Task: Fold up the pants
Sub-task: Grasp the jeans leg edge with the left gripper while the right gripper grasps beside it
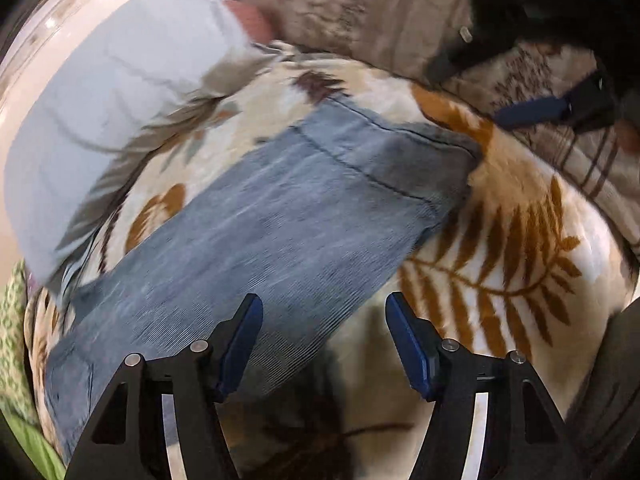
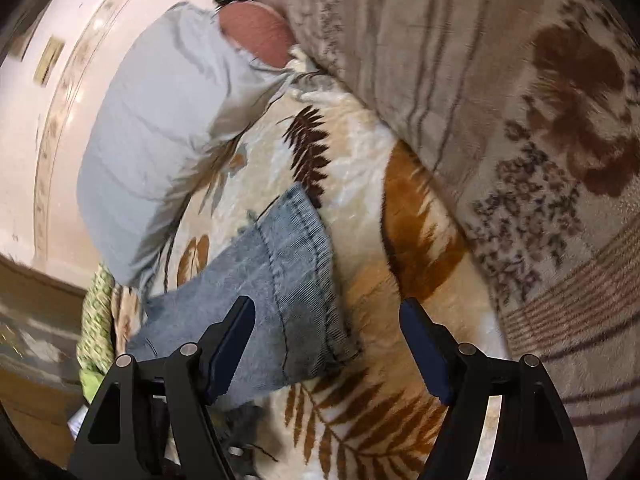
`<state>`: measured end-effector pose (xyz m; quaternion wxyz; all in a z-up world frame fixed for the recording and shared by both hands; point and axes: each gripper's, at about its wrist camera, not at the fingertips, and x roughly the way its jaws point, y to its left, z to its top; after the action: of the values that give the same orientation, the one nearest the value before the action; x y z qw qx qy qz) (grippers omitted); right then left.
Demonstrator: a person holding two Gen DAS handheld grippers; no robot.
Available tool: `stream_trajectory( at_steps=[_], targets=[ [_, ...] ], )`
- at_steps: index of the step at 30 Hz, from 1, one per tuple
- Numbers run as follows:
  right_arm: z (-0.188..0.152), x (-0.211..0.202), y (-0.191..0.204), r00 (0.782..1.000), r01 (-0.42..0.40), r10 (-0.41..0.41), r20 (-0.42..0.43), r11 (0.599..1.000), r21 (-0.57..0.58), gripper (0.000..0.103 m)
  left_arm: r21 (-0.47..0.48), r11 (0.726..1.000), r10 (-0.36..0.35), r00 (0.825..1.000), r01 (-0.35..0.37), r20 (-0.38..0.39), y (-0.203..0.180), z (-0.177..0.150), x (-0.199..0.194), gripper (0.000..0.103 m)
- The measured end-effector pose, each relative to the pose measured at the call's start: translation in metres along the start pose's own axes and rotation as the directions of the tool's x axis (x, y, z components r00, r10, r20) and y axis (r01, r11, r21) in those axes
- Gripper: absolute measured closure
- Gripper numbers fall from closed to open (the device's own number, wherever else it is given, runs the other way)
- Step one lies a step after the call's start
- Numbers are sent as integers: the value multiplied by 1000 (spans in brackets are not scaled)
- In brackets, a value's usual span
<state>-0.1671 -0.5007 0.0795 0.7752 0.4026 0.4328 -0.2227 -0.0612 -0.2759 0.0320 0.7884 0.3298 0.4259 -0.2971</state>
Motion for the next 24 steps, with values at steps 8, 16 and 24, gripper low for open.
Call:
stream_trajectory(
  at_steps=[8, 16, 24],
  targets=[
    [6, 11, -12, 996, -76, 79, -37, 994, 75, 32, 47, 999, -20, 1000, 19, 9, -26, 33, 39, 52],
    [5, 34, -19, 983, -123, 141, -113, 980, 157, 33, -43, 993, -112, 993, 114, 33, -13, 37, 50, 76],
    [5, 82, -22, 935, -177, 261, -239, 931, 320, 52, -233, 941, -237, 970, 244, 59, 24, 35, 47, 89]
  ],
)
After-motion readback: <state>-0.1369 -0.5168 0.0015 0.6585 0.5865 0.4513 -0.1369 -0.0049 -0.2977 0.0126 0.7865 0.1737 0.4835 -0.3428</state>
